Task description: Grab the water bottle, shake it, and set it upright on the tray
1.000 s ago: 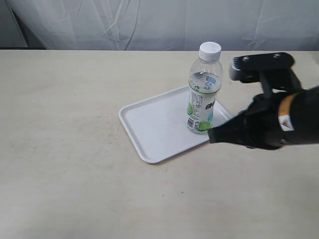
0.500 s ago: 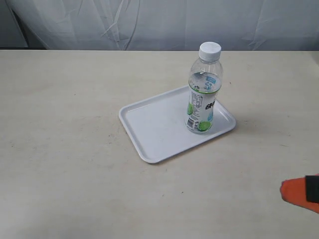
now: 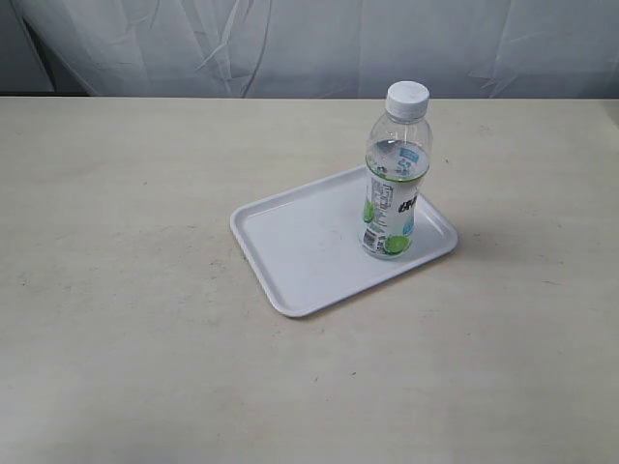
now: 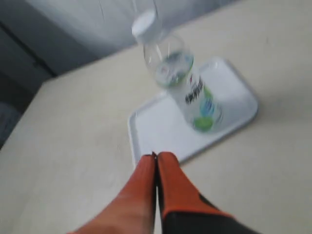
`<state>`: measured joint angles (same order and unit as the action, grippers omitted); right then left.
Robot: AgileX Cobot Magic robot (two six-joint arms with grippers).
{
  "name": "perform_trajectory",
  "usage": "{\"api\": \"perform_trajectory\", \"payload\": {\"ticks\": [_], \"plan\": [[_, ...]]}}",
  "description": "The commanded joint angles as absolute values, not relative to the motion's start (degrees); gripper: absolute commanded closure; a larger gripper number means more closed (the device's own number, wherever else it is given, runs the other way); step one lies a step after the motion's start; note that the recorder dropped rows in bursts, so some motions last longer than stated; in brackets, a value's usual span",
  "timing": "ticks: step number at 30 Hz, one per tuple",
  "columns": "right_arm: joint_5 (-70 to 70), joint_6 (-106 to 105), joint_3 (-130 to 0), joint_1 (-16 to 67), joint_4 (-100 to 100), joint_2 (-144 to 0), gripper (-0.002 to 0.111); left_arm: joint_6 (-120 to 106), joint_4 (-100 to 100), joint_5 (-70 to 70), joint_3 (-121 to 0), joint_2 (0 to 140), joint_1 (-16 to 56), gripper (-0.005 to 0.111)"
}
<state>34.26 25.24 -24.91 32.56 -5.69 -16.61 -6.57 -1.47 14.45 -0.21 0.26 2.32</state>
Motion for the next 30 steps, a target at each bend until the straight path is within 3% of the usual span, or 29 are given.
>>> {"api": "perform_trajectory", "payload": {"ticks": [1, 16, 30], "plan": [[23.9, 19.0, -15.5, 24.7, -7.9, -9.0, 0.105, -6.5, -1.6, 13.7, 0.0, 0.0, 2.3, 0.106], [15.7, 16.2, 0.0, 12.8, -9.7, 0.0, 0.105, -6.5, -1.6, 13.7, 0.0, 0.0, 2.3, 0.106], [18.2, 16.2, 0.0, 12.1, -9.5, 0.0, 0.105, -6.5, -1.6, 13.7, 0.0, 0.0, 2.3, 0.106]]}}
